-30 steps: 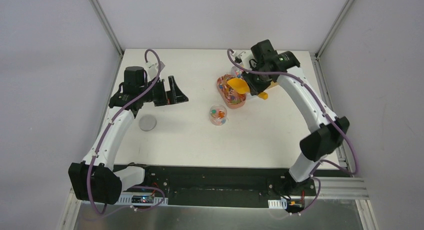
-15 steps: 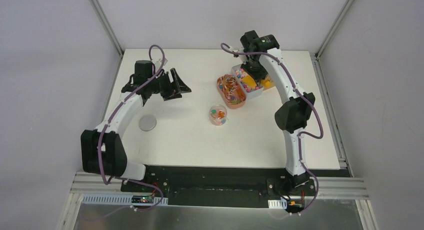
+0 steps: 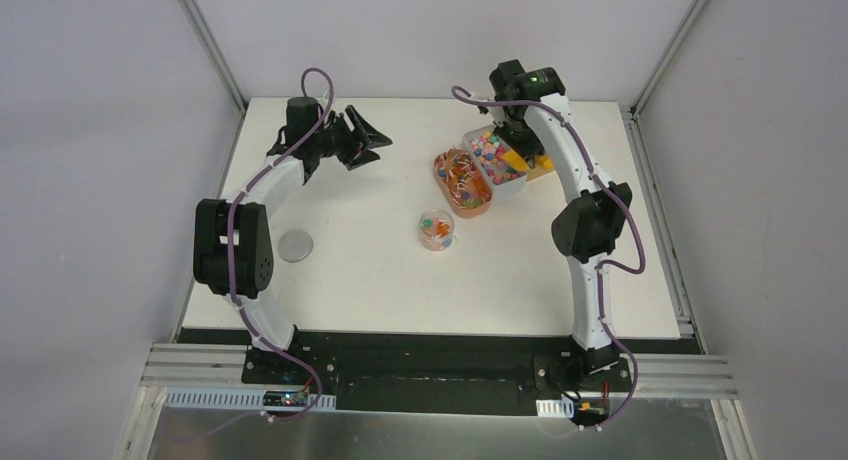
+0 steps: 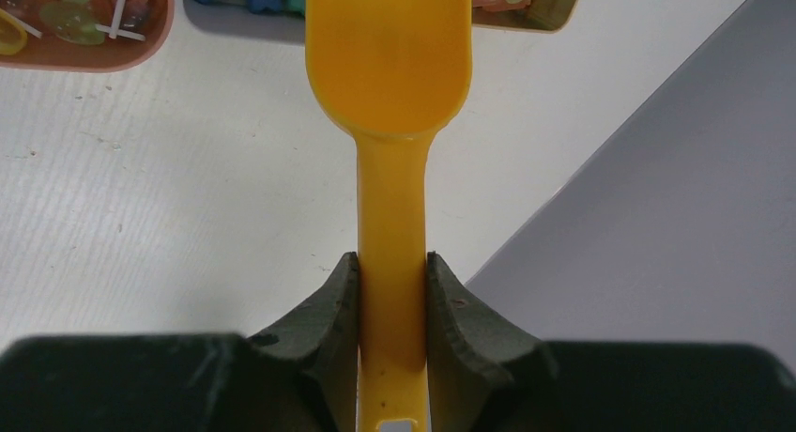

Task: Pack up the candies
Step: Scoop the fake candies from the storage box.

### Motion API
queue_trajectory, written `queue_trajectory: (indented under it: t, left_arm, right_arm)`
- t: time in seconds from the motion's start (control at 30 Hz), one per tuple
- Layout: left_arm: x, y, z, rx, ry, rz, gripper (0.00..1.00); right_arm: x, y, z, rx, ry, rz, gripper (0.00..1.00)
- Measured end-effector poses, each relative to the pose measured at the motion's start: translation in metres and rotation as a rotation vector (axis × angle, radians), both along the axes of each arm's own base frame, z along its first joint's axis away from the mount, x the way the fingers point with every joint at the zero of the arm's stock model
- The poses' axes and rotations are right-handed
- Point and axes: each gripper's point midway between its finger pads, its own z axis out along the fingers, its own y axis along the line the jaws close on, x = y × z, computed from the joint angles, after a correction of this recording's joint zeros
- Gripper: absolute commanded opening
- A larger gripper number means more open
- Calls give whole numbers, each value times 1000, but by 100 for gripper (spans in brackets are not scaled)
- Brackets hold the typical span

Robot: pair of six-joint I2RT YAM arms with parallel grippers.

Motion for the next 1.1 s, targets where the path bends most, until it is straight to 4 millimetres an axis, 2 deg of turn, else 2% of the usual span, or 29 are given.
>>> queue_trajectory:
  t: [0.2, 0.47, 0.63, 0.7, 0.8, 0.87, 1.1]
  left_arm:
    - [1, -5, -1, -61, 9, -4, 64]
    - [-31, -9, -22, -94, 110, -52, 66]
    - [-57, -6, -3, -67, 75, -74, 67]
    - [-63, -5, 7, -60, 44, -82, 67]
    - [-70, -4, 11, -49, 25, -91, 67]
    - [-73, -3, 7, -38, 29, -95, 67]
    - [-86, -1, -17, -14, 96, -100, 67]
  right_arm:
    - [5, 4, -32, -26, 71, 10, 0]
    - [13, 9, -54, -40, 107, 20, 0]
    - [17, 10, -66, -53, 127, 19, 0]
    - [17, 9, -72, -54, 135, 17, 0]
    - [16, 10, -85, -54, 152, 18, 0]
    - [17, 10, -95, -58, 158, 22, 0]
    - [31, 21, -106, -3, 107, 26, 0]
